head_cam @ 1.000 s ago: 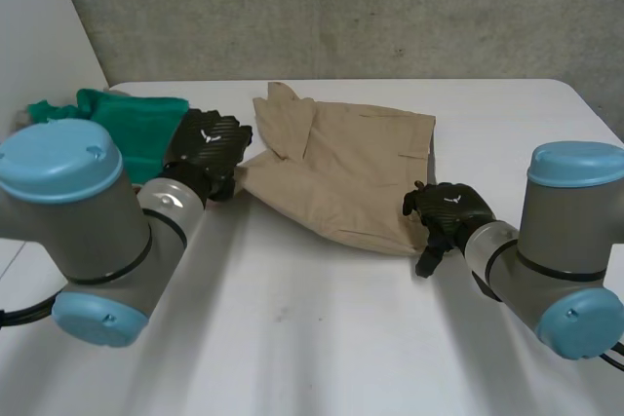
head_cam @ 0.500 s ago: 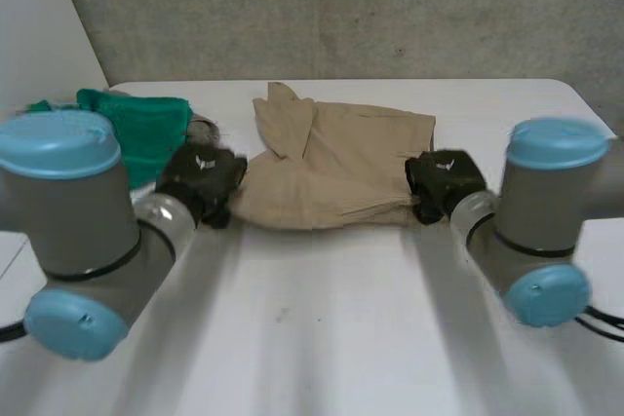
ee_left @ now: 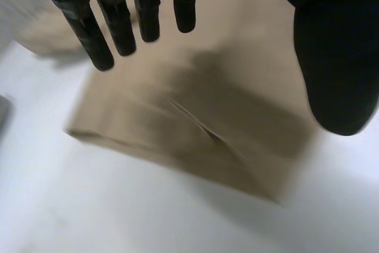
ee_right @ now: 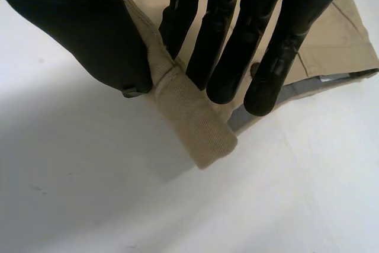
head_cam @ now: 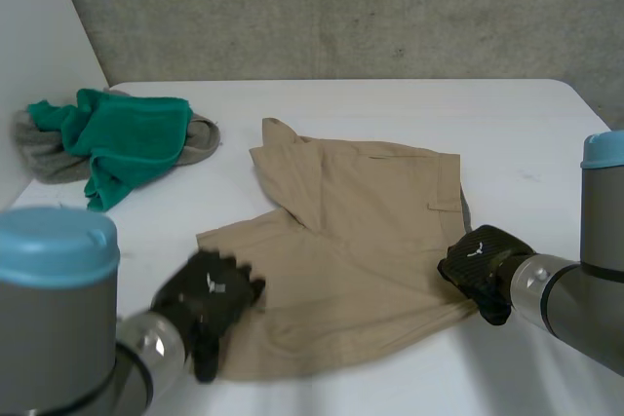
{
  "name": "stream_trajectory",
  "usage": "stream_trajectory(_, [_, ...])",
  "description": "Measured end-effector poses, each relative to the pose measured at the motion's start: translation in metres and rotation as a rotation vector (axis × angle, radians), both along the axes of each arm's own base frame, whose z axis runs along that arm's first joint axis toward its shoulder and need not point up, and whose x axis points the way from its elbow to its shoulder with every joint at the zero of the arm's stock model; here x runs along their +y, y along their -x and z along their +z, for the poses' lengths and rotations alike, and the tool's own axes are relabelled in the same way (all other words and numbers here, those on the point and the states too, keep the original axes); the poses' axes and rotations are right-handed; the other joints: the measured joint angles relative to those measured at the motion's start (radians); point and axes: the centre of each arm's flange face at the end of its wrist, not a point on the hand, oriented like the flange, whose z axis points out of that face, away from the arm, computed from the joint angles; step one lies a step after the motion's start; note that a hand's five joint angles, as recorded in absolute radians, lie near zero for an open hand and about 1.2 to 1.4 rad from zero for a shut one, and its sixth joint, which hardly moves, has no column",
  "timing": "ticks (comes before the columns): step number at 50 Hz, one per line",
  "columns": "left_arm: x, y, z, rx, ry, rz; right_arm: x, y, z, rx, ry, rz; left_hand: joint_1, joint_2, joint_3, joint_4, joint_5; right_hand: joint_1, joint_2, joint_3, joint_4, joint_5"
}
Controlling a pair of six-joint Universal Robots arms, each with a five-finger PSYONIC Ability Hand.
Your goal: Fold the laundry.
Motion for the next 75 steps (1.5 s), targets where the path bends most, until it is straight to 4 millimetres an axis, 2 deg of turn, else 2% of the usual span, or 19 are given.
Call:
stream_trajectory(2, [-0.012,0.005,0.008,0.027,0.046,0.007,-0.001,0.0,-0.001,-0.011,0.009,-0.006,0.0,0.0,0.0,0.0,0.0,0.0,0.0,0.0,0.0,0.0])
stream_trajectory(8, [-0.069,0.025,0.036,0.156,0.25,0.037,-0.003,-0.002,-0.005,-0.043,0.027,-0.024,0.005,-0.021,-0.027,-0.021,-0.022,0.0,0.0,0.0,0.0,0.0])
stream_trajectory(12, [-0.109,0.047,0.038,0.235,0.34,-0.004,-0.002,-0.002,-0.007,-0.059,0.024,-0.034,0.072,0.033,0.018,0.034,0.041,0.0,0.0,0.0,0.0,0.002])
stream_trajectory(13, [-0.114,0.05,0.037,0.243,0.347,-0.013,-0.002,-0.002,-0.008,-0.062,0.023,-0.036,0.094,0.05,0.04,0.056,0.063,0.0,0.0,0.0,0.0,0.003])
stream_trajectory(18, [-0.155,0.076,0.02,0.305,0.377,-0.119,0.001,-0.003,-0.013,-0.076,0.023,-0.043,0.196,0.152,0.145,0.159,0.166,0.0,0.0,0.0,0.0,0.006])
stream_trajectory(23, [-0.189,0.092,-0.005,0.344,0.379,-0.207,0.003,-0.003,-0.017,-0.078,0.025,-0.043,0.265,0.226,0.22,0.236,0.241,0.0,0.0,0.0,0.0,0.007])
stream_trajectory(31, [-0.219,0.105,-0.043,0.368,0.369,-0.273,0.005,-0.001,-0.021,-0.074,0.017,-0.046,0.333,0.288,0.283,0.301,0.304,0.0,0.0,0.0,0.0,0.007])
stream_trajectory(36, [-0.228,0.105,-0.056,0.367,0.368,-0.269,0.005,0.001,-0.023,-0.072,0.012,-0.051,0.387,0.344,0.334,0.351,0.352,0.0,0.0,0.0,0.0,0.007])
stream_trajectory(39, [-0.234,0.104,-0.062,0.365,0.37,-0.259,0.006,0.002,-0.025,-0.071,0.01,-0.054,0.59,0.541,0.534,0.547,0.535,0.0,0.0,0.0,0.0,0.006])
stream_trajectory(40, [-0.236,0.104,-0.064,0.364,0.372,-0.256,0.007,0.002,-0.025,-0.071,0.009,-0.054,0.59,0.541,0.534,0.547,0.535,0.0,0.0,0.0,0.0,0.006])
stream_trajectory(41, [-0.237,0.103,-0.065,0.363,0.372,-0.254,0.007,0.002,-0.026,-0.07,0.007,-0.054,0.708,0.649,0.641,0.655,0.639,0.0,0.0,0.0,0.0,0.006])
stream_trajectory(44, [-0.238,0.103,-0.068,0.362,0.372,-0.249,0.008,0.003,-0.027,-0.069,0.004,-0.054,0.737,0.689,0.68,0.69,0.672,0.0,0.0,0.0,0.0,0.007])
stream_trajectory(45, [-0.239,0.102,-0.069,0.36,0.372,-0.247,0.009,0.003,-0.028,-0.068,0.0,-0.054,0.832,0.799,0.79,0.806,0.782,0.0,0.0,0.0,0.0,0.006])
stream_trajectory(47, [-0.24,0.102,-0.072,0.357,0.37,-0.243,0.011,0.004,-0.029,-0.066,-0.005,-0.054,0.895,0.874,0.864,0.882,0.855,0.0,0.0,0.0,0.0,0.007])
stream_trajectory(53, [-0.24,0.099,-0.073,0.339,0.374,-0.214,0.012,0.004,-0.031,-0.066,-0.004,-0.054,0.902,0.915,0.905,0.925,0.888,0.0,0.0,0.0,0.0,0.007])
stream_trajectory(58, [-0.239,0.092,-0.065,0.291,0.403,-0.164,0.012,0.004,-0.031,-0.068,0.001,-0.055,0.902,0.915,0.905,0.925,0.888,0.0,0.0,0.0,0.0,0.006])
stream_trajectory(66, [-0.215,0.065,-0.047,0.047,0.474,-0.074,0.01,0.003,-0.029,-0.073,0.014,-0.053,0.902,0.915,0.906,0.925,0.888,0.0,0.0,0.0,0.0,0.007])
stream_trajectory(75, [-0.195,0.044,-0.053,-0.081,0.435,0.008,0.008,0.001,-0.027,-0.076,0.022,-0.051,0.902,0.917,0.907,0.925,0.888,0.0,0.0,0.0,0.0,0.007])
